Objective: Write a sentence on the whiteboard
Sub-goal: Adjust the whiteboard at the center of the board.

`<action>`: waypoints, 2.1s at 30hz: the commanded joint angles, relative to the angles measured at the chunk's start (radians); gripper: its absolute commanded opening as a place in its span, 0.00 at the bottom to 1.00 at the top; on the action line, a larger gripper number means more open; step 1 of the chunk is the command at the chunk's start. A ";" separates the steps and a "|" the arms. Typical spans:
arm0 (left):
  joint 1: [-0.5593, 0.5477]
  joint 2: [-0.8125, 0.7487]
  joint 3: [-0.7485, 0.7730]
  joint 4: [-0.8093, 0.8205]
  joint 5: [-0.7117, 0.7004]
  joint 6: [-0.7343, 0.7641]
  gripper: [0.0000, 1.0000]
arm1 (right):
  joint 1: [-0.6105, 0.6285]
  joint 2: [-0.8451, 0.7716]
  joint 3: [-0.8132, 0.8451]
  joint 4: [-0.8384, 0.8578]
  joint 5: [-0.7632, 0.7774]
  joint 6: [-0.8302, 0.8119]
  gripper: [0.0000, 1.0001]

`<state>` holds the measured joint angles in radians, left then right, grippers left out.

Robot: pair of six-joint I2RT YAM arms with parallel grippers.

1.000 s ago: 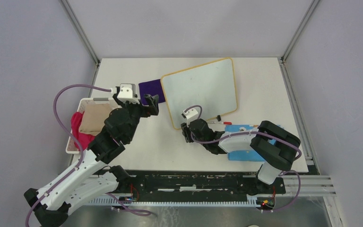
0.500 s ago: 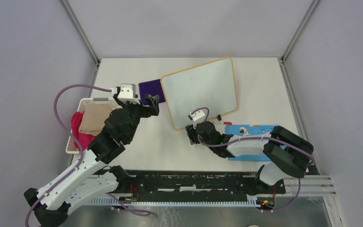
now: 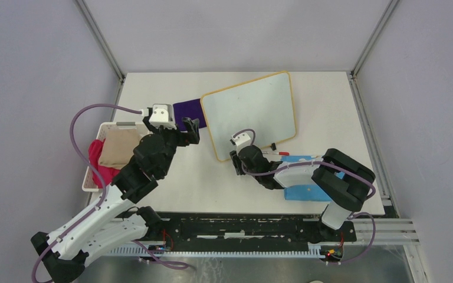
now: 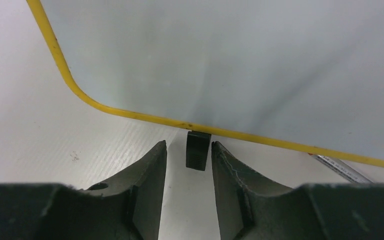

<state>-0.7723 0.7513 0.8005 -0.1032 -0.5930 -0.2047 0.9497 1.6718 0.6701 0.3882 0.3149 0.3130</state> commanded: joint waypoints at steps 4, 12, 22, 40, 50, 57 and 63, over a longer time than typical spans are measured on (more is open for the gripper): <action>-0.007 0.000 0.008 0.034 -0.022 0.047 0.96 | 0.001 0.055 0.083 0.040 0.001 0.010 0.31; -0.010 -0.006 0.010 0.031 -0.025 0.047 0.96 | 0.029 0.121 0.155 0.022 0.008 0.060 0.24; -0.013 -0.007 0.011 0.028 -0.038 0.049 0.96 | 0.071 0.214 0.285 -0.030 0.064 0.156 0.19; -0.013 -0.006 0.011 0.031 -0.045 0.047 0.96 | 0.108 0.179 0.259 -0.093 0.126 0.180 0.62; -0.015 -0.020 0.011 0.033 -0.046 0.050 0.96 | 0.090 -0.182 0.040 -0.093 0.103 0.014 0.64; -0.015 -0.013 0.007 0.038 -0.041 0.055 0.96 | -0.150 -0.317 -0.124 -0.072 -0.051 -0.076 0.57; -0.015 0.012 0.008 0.036 -0.042 0.059 0.96 | -0.188 -0.277 -0.105 -0.033 -0.075 -0.135 0.56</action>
<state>-0.7830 0.7509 0.8005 -0.1028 -0.6197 -0.2039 0.7643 1.3708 0.5308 0.2939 0.2882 0.2386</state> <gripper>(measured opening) 0.962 0.565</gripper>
